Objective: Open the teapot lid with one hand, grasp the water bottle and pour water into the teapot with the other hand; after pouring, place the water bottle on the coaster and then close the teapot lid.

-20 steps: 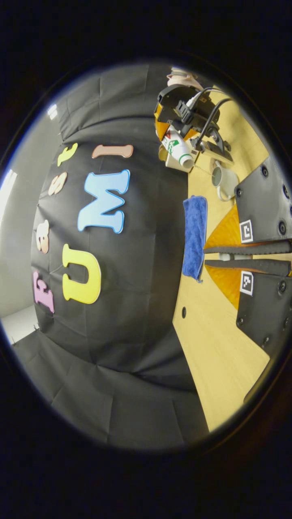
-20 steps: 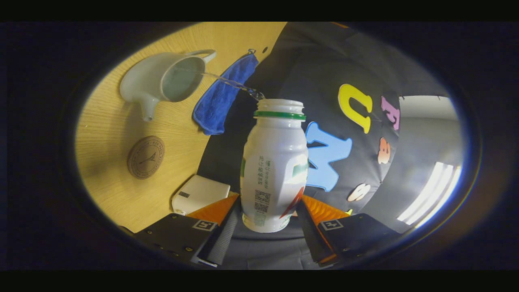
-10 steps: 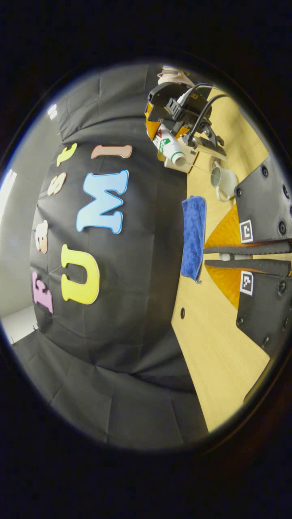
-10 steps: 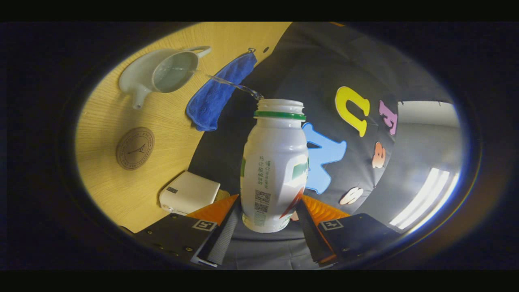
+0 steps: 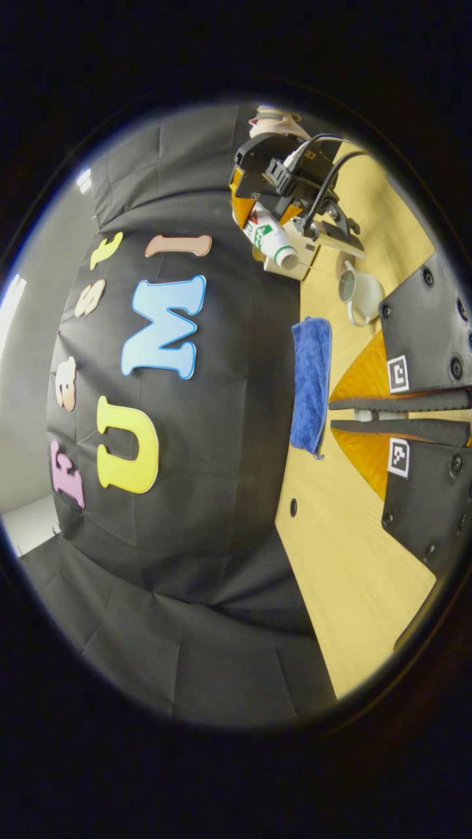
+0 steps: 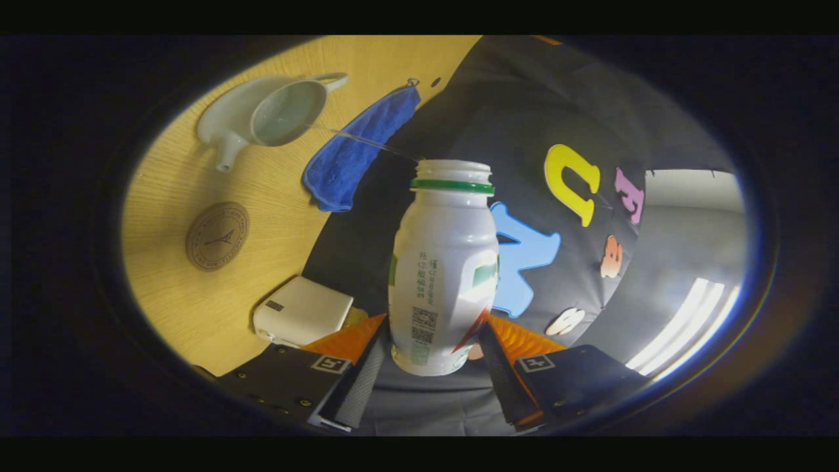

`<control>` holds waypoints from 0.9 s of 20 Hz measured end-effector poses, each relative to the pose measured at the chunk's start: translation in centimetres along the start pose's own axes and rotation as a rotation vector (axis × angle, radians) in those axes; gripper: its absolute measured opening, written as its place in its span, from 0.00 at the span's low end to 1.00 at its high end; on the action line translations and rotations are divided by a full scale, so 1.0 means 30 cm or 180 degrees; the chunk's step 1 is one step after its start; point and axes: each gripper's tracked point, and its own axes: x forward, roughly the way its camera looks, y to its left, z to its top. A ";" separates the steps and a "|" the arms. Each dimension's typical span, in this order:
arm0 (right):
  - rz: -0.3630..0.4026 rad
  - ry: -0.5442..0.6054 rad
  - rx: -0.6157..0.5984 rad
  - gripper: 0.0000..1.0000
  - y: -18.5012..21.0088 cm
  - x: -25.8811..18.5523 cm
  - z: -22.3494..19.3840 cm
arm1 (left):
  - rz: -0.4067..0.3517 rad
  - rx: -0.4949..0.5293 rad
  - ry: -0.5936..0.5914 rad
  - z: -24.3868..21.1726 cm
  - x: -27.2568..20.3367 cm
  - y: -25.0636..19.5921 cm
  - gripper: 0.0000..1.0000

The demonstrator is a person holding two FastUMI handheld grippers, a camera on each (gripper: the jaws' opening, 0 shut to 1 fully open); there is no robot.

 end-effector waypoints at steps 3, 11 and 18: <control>0.0013 -0.0016 -0.0027 0.77 -0.001 -0.002 0.001 | 0.0003 -0.0004 0.0016 0.003 -0.002 0.000 0.11; 0.0075 -0.0112 -0.0166 0.77 -0.001 -0.021 0.024 | 0.0006 -0.0002 0.0057 -0.013 0.006 0.004 0.15; 0.0260 -0.0214 -0.0239 0.77 0.069 -0.052 0.072 | 0.0018 0.0007 0.0074 -0.014 0.006 0.006 0.11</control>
